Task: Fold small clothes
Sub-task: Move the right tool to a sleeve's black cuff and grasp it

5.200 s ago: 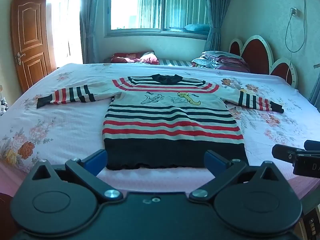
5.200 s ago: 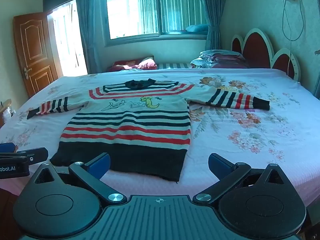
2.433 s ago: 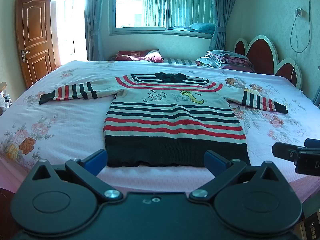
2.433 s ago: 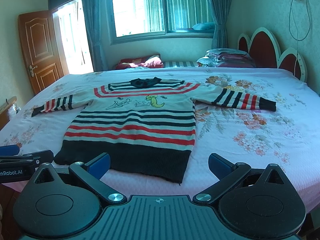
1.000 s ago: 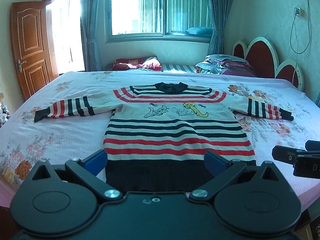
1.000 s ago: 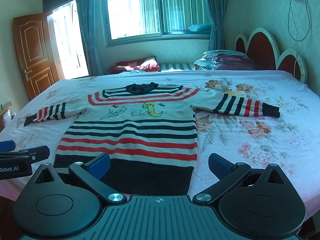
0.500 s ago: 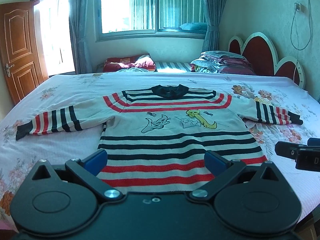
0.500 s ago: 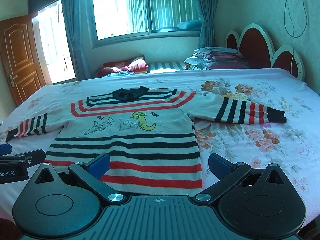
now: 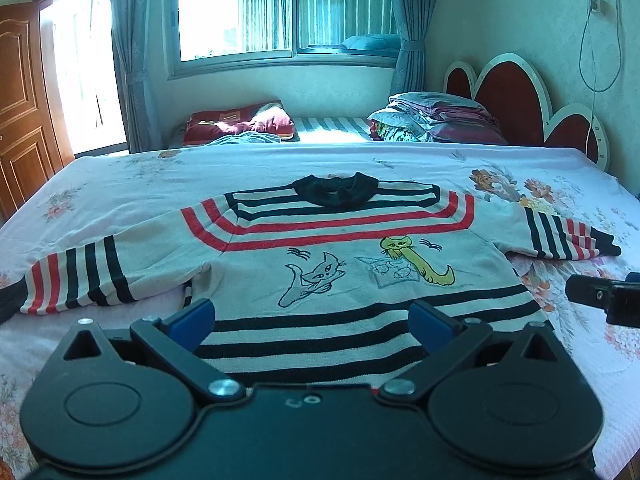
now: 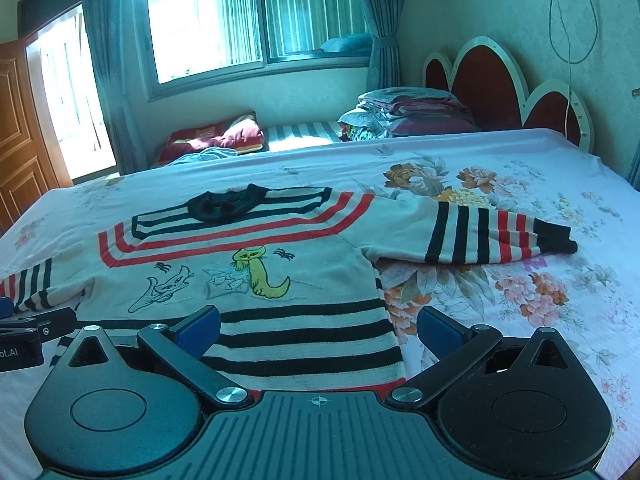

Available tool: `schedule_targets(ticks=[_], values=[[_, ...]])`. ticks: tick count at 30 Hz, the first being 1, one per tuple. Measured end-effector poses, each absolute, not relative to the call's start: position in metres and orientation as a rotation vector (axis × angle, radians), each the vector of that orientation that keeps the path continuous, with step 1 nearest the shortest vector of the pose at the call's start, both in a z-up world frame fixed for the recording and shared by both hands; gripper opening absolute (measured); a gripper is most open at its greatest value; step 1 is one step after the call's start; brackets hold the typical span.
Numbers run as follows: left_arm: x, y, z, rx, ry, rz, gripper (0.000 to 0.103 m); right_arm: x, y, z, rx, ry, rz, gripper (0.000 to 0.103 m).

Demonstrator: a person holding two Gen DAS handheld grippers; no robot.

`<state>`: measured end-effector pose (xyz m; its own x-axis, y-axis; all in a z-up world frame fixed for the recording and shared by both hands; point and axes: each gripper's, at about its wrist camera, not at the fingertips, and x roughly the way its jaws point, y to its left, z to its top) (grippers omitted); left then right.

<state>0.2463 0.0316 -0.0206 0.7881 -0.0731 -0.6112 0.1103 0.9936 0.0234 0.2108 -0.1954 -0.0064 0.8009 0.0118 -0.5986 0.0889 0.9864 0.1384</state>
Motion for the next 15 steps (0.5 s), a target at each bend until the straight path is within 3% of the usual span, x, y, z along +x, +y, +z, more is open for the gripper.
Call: schedule_targets(ticks=[15], values=[[0.335,-0.035,-0.049,0.088,0.738,-0.080,0.103,0.302,-0.295,-0.040,0.212,0.678,-0.130,0.103]])
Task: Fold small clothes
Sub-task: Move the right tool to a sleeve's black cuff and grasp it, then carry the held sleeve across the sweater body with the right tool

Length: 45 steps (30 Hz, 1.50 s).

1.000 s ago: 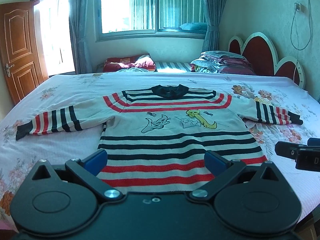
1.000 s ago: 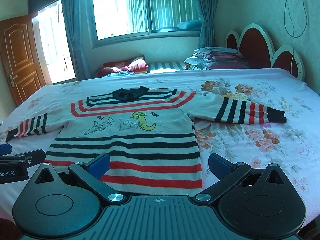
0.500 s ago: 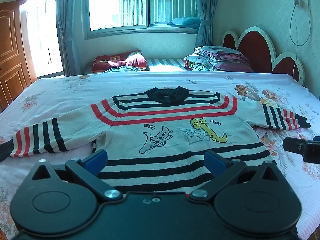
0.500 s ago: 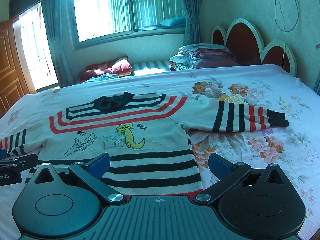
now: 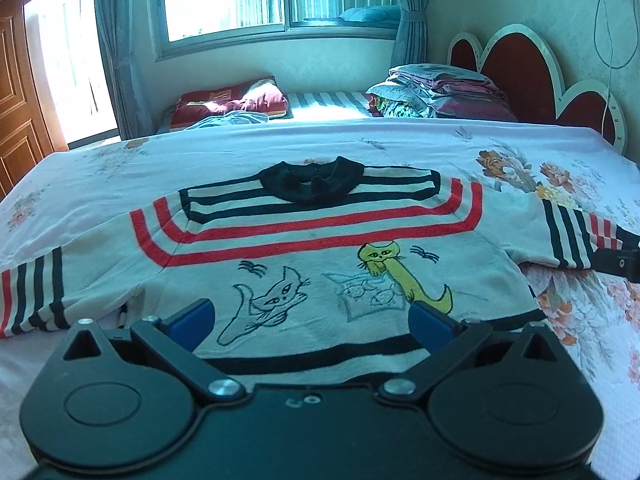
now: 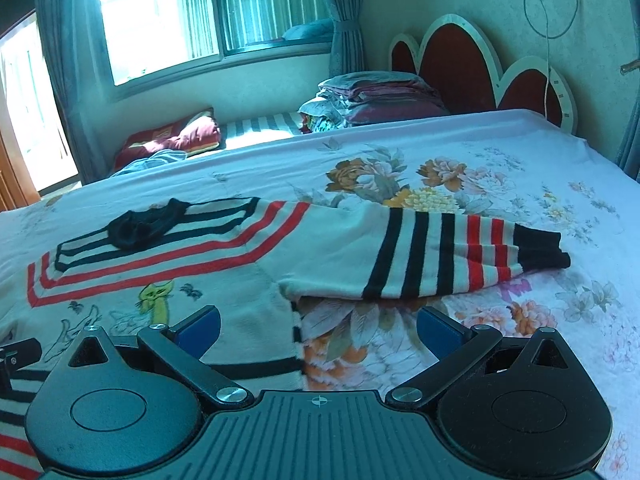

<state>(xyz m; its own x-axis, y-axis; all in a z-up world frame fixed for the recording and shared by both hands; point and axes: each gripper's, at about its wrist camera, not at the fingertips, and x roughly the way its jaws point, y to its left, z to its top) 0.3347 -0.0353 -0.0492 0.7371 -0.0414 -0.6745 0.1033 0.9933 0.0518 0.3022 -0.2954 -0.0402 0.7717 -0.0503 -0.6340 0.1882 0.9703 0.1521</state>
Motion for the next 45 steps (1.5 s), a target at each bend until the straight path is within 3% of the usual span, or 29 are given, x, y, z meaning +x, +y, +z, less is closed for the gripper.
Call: schedule_targets(ticks=[10,22,23,24,25,29,30,31,32,35,36,37,45], values=[[0.396,-0.136,-0.074,0.154,0.798,-0.111,0.103,0.357,-0.433,-0.091,0.366,0.735,-0.335,0.103],[0.429,-0.203,-0.101,0.215,0.861,-0.129,0.103,0.352,-0.543,-0.142,0.605,0.707,-0.486,0.102],[0.431,-0.204,-0.101,0.212,0.862,-0.126,0.103,0.351,-0.546,-0.142,0.609,0.698,-0.490,0.099],[0.435,-0.205,-0.102,0.207,0.864,-0.120,0.103,0.352,-0.548,-0.142,0.608,0.690,-0.498,0.083],[0.437,-0.204,-0.102,0.196,0.868,-0.118,0.103,0.352,-0.550,-0.142,0.606,0.684,-0.506,0.079],[0.443,-0.199,-0.102,0.169,0.870,-0.107,0.103,0.352,-0.557,-0.143,0.632,0.664,-0.495,0.079],[0.444,-0.197,-0.101,0.166,0.869,-0.105,0.103,0.351,-0.557,-0.143,0.635,0.657,-0.494,0.073],[0.445,-0.194,-0.101,0.163,0.868,-0.104,0.103,0.350,-0.558,-0.143,0.637,0.648,-0.495,0.056],[0.445,-0.192,-0.101,0.161,0.868,-0.102,0.103,0.350,-0.558,-0.143,0.638,0.647,-0.499,0.049],[0.448,-0.177,-0.100,0.135,0.871,-0.093,0.103,0.353,-0.560,-0.143,0.633,0.651,-0.511,0.041],[0.450,-0.170,-0.100,0.119,0.880,-0.095,0.103,0.354,-0.560,-0.143,0.624,0.653,-0.512,0.030],[0.453,-0.162,-0.101,0.097,0.899,-0.103,0.103,0.356,-0.560,-0.141,0.612,0.657,-0.506,0.006],[0.461,-0.096,-0.111,0.055,0.945,-0.102,0.097,0.384,-0.498,-0.092,0.430,0.581,-0.367,0.005]])
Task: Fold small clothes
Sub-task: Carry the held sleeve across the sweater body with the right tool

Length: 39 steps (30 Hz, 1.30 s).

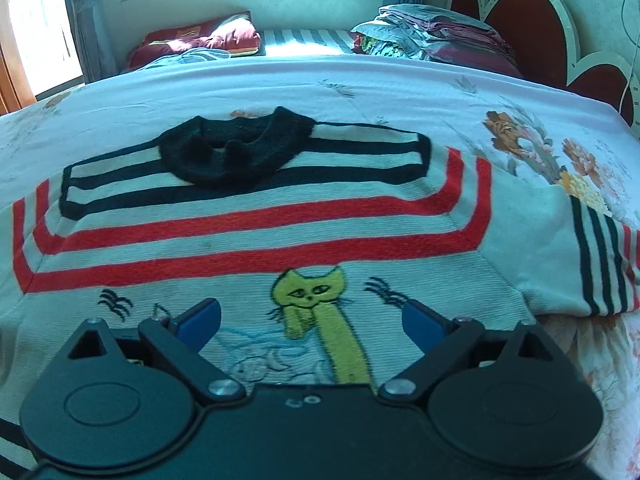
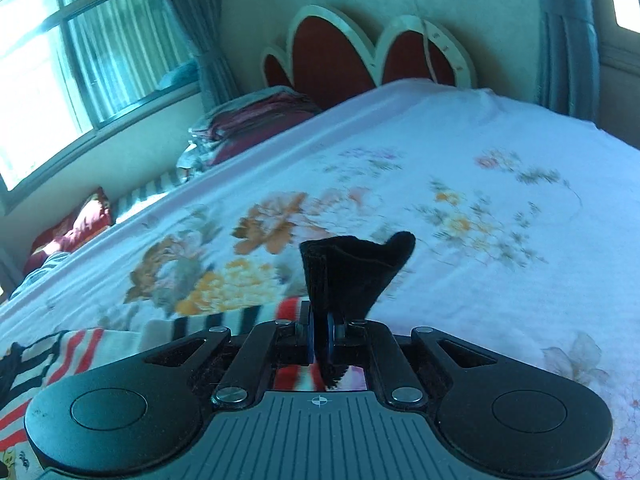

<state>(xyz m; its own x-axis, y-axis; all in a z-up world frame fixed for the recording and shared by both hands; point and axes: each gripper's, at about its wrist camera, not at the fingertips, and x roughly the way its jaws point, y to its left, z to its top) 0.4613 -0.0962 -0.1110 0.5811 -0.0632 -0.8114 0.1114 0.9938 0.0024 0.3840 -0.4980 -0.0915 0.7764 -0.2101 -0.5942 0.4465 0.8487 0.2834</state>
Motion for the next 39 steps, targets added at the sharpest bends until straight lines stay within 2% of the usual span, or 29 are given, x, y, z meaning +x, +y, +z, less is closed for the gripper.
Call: schedule_targets(ticks=[6,11,19,26,27,29,30,31,33,38,39], values=[[0.450,-0.027,-0.110,0.013,0.951,-0.069,0.094,0.425,-0.394,-0.068,0.309,0.580,-0.162,0.005],[0.430,0.033,-0.101,-0.008,0.891,-0.015,0.081,0.453,-0.294,-0.066,0.215,0.602,0.018,0.005],[0.409,0.120,-0.095,-0.113,0.845,0.078,0.080,0.471,-0.158,-0.091,0.097,0.682,0.228,0.005],[0.399,0.156,-0.096,-0.185,0.836,0.085,0.079,0.470,-0.073,-0.131,0.018,0.804,0.374,0.005],[0.398,0.158,-0.095,-0.194,0.831,0.083,0.079,0.470,-0.063,-0.138,-0.005,0.833,0.390,0.008],[0.399,0.158,-0.094,-0.218,0.823,0.072,0.081,0.462,-0.048,-0.140,-0.081,0.790,0.392,0.025],[0.401,0.156,-0.093,-0.240,0.818,0.049,0.081,0.458,-0.044,-0.140,-0.090,0.783,0.410,0.045],[0.403,0.154,-0.093,-0.258,0.816,0.030,0.081,0.454,-0.046,-0.138,-0.079,0.771,0.421,0.056],[0.412,0.143,-0.092,-0.291,0.818,-0.036,0.079,0.447,-0.050,-0.134,-0.078,0.738,0.399,0.057],[0.443,0.102,-0.102,-0.396,0.863,-0.235,0.058,0.433,-0.086,-0.130,-0.031,0.744,0.341,0.057],[0.449,0.095,-0.106,-0.410,0.879,-0.256,0.056,0.428,-0.099,-0.128,-0.011,0.747,0.314,0.057]])
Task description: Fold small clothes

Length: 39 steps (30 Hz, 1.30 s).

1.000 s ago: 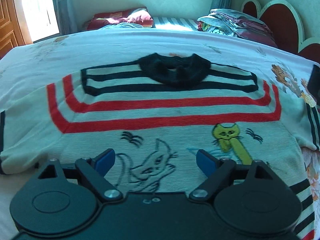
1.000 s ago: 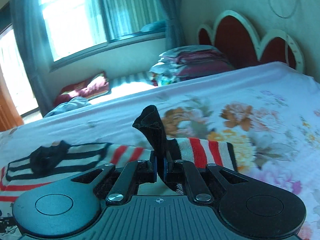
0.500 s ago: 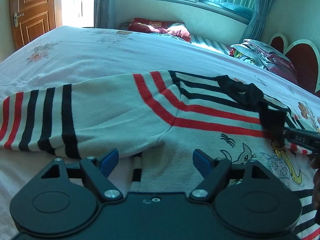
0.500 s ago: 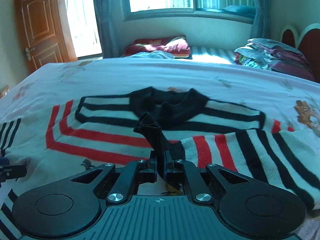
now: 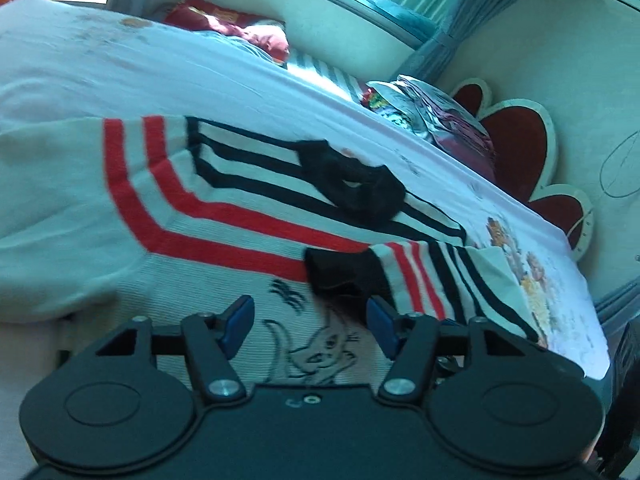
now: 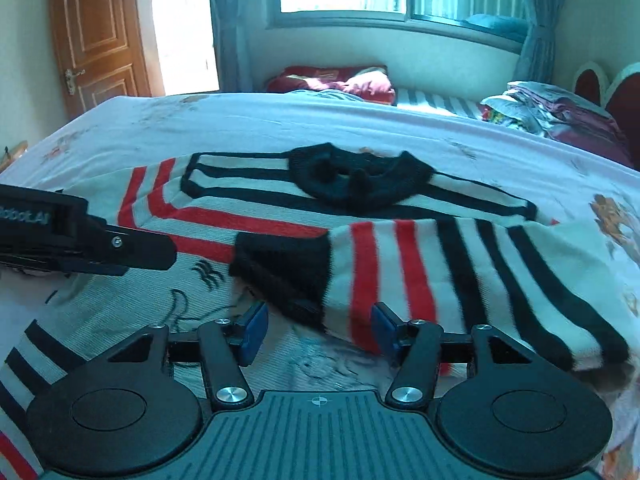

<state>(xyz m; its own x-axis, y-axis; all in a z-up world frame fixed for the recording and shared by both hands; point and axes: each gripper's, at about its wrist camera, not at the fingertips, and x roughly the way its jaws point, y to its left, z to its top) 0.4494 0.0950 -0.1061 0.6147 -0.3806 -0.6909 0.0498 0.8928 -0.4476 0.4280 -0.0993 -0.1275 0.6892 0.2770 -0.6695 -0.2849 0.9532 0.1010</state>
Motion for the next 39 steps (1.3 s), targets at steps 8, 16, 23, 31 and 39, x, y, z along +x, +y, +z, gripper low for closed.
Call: schedule_targets(ticks=[8,16,23,31,39], values=[[0.485,0.044,-0.137,-0.369,0.980,-0.277,0.046,0.389,-0.214,-0.128,0.123,0.778,0.109,0.057],[0.500,0.027,-0.137,-0.284,0.970,-0.262,0.005,0.405,-0.287,-0.135,0.323,0.772,-0.038,0.043],[0.487,0.060,-0.108,-0.182,0.820,-0.154,0.004,0.412,-0.288,-0.145,0.294,0.789,-0.050,0.042],[0.487,0.072,-0.133,-0.171,0.876,-0.126,0.004,0.410,-0.279,-0.148,0.190,0.785,-0.037,0.037],[0.485,0.076,-0.136,-0.182,0.871,-0.146,0.005,0.386,-0.295,-0.119,0.209,0.706,0.034,0.037]])
